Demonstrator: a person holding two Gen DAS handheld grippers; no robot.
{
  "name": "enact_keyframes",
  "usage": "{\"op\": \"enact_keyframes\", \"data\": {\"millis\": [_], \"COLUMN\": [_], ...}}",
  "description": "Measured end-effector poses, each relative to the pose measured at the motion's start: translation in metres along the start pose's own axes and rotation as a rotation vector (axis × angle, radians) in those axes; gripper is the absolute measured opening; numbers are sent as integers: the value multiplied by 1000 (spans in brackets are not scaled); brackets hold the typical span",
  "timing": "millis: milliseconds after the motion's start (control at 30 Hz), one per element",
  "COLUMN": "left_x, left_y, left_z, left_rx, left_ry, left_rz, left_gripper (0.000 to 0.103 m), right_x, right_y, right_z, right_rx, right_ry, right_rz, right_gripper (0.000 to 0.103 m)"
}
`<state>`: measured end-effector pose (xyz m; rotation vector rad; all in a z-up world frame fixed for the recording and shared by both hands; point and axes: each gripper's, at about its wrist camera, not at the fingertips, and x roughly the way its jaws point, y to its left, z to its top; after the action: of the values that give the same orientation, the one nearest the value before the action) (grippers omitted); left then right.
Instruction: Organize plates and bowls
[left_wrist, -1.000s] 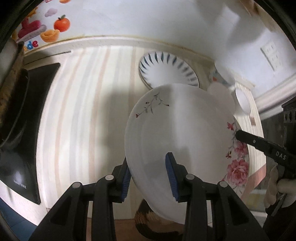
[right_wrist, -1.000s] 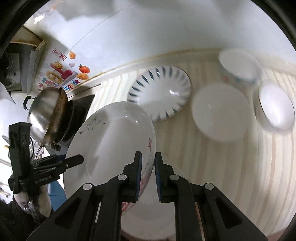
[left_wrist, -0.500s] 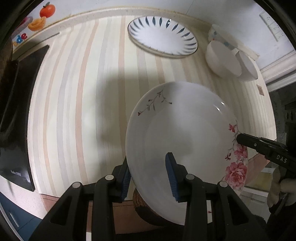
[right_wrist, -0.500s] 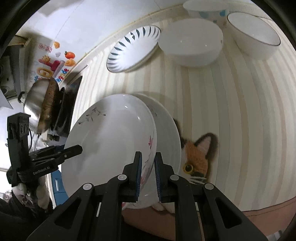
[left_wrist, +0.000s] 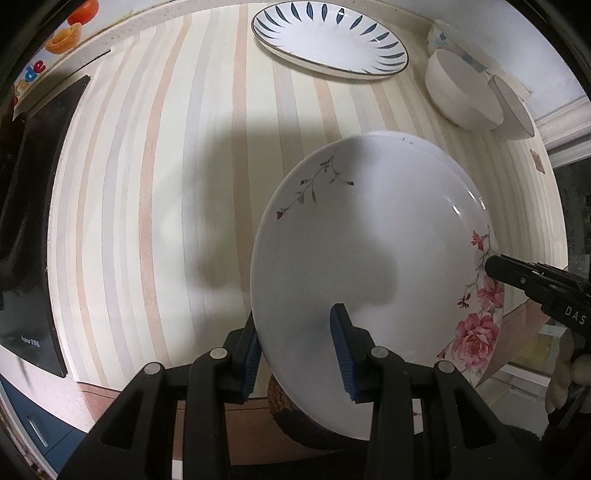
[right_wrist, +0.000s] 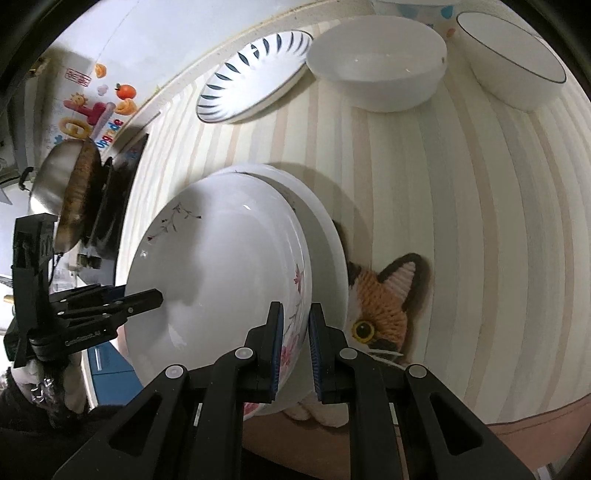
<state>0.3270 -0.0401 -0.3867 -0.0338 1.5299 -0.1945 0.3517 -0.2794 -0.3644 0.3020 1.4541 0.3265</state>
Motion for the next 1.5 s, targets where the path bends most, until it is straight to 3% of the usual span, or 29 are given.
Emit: {"op": "enact_keyframes", "data": {"millis": [633, 1067, 1367, 1500], "left_x": [3, -44, -96, -106], "left_y": [-4, -1, 3, 7], "left_z": [-2, 4, 25, 48], "left_rx": [26, 13, 1, -15], "left_ry": [4, -84, -161, -184], "left_rz": [13, 46, 0, -18], "left_gripper": [33, 33, 33, 34], "right_x": [-3, -14, -42, -60], "right_y": [8, 35, 69, 81], "right_z": [-1, -7, -9, 6], "right_rx": [49, 12, -23, -30], "right_ry": [8, 48, 39, 4], "right_rz": [-148, -304, -274, -245], "right_gripper": [18, 18, 20, 28]}}
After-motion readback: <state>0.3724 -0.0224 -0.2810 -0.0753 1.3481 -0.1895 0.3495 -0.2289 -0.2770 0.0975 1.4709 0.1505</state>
